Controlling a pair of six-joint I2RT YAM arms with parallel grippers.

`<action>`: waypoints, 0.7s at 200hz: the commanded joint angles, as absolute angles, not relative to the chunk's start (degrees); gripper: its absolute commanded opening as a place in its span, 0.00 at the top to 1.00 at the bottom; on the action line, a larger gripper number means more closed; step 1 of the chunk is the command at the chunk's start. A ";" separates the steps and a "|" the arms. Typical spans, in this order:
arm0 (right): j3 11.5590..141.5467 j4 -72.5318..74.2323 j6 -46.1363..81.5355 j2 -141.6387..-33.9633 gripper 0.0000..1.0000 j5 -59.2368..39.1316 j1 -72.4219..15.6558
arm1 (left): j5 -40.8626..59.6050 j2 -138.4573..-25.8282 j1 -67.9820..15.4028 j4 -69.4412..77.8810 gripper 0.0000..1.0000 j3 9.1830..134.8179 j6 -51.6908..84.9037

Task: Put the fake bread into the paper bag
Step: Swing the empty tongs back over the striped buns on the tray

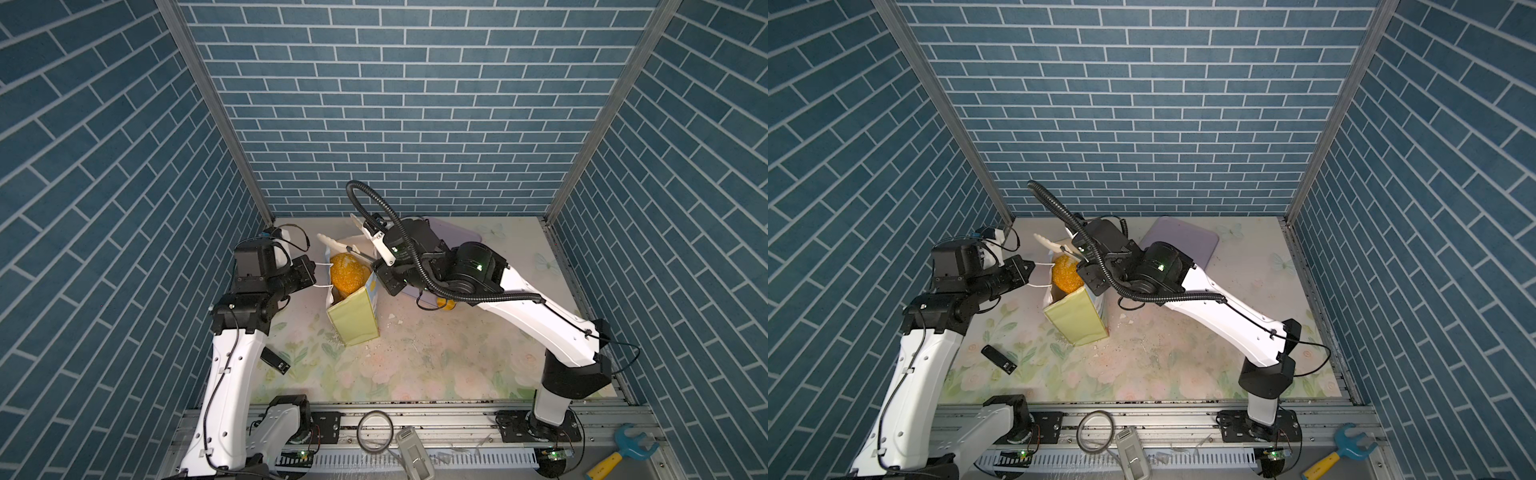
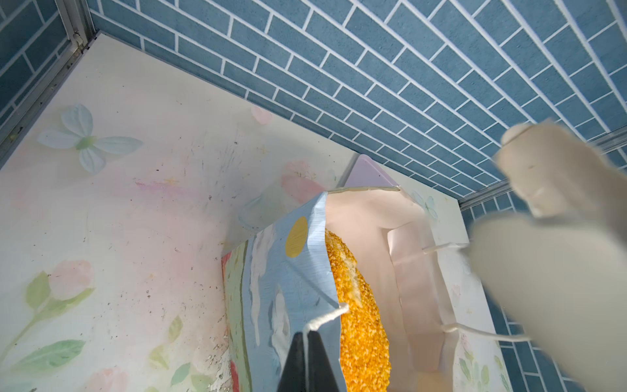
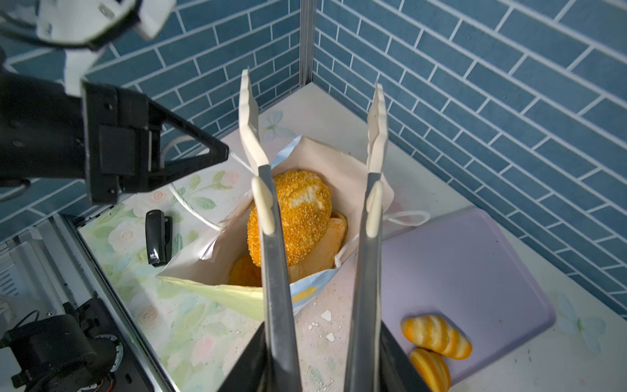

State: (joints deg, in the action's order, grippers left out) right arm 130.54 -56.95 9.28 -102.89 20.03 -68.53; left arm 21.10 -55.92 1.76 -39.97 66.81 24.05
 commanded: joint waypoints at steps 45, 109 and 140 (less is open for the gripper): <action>132.13 -56.73 6.10 -95.39 0.55 18.95 -58.23 | 21.14 -56.83 1.80 -41.21 0.84 69.24 21.78; 116.68 -59.60 10.82 -87.42 0.54 12.99 -41.55 | 17.23 -61.20 0.29 -45.47 0.70 76.23 16.21; 106.97 -59.94 13.45 -85.01 0.54 7.27 -35.06 | 12.54 -63.84 -3.13 -49.23 0.59 82.12 12.18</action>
State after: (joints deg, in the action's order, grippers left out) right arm 111.61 -59.33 9.69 -87.53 13.28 -37.98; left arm 17.02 -62.57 -0.49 -45.23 77.54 16.69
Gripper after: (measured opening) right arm 0.457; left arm 0.380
